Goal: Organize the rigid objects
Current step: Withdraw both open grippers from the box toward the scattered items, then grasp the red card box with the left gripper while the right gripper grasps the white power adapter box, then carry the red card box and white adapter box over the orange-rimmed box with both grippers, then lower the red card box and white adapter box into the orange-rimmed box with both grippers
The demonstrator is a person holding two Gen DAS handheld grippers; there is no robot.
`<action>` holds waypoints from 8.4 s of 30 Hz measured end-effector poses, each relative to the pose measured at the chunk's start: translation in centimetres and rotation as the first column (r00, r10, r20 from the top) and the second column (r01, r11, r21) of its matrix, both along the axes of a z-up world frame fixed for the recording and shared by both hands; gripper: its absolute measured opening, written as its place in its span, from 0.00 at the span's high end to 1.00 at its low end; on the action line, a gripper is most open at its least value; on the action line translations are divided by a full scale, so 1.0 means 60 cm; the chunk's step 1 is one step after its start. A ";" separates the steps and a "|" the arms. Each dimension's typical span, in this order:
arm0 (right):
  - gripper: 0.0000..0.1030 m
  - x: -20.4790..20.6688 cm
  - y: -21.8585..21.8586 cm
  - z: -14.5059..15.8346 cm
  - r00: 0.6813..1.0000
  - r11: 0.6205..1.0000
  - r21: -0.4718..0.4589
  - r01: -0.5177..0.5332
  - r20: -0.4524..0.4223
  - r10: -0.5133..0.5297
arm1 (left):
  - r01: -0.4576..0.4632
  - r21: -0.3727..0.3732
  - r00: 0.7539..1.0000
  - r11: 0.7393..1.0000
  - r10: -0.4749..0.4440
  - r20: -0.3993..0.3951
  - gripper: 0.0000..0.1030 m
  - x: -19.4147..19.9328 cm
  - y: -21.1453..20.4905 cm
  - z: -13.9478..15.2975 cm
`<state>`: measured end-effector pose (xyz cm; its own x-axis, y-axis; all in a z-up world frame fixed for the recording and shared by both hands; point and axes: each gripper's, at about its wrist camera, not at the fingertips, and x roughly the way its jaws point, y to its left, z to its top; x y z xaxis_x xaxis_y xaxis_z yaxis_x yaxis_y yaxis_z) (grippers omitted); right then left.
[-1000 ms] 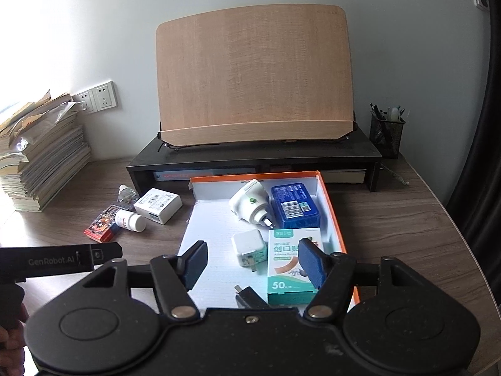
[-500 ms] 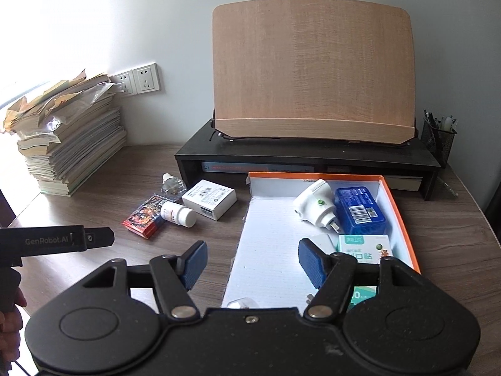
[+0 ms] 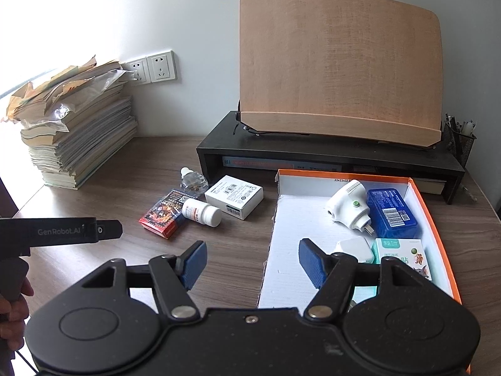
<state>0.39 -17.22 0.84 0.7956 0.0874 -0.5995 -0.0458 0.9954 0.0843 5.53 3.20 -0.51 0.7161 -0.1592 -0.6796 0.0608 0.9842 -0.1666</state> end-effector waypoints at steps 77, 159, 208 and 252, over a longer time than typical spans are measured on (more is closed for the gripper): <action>0.33 0.346 0.091 -0.122 0.898 0.914 -0.047 -0.402 -0.216 0.384 | 0.080 -0.063 0.996 0.995 -0.083 -0.041 0.42 0.191 0.084 -0.107; 0.31 -0.021 -0.295 0.007 0.982 0.977 0.093 0.190 -0.021 -0.189 | 0.233 0.019 0.971 0.972 -0.234 0.041 0.42 0.012 -0.308 0.012; 0.31 0.045 -0.291 -0.017 0.983 0.981 0.082 0.175 -0.080 -0.168 | 0.261 0.002 0.965 0.965 -0.261 -0.029 0.42 0.044 -0.339 -0.024; 0.31 0.133 -0.309 -0.042 0.987 0.990 0.067 0.125 -0.106 -0.117 | 0.200 0.011 0.978 0.980 -0.199 -0.066 0.42 0.093 -0.346 -0.053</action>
<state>8.38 -35.77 -1.68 0.7382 0.0408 -0.6734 0.0873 0.9840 0.1553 11.12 -17.54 -3.71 0.6262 -0.2821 -0.7269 0.2460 0.9561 -0.1591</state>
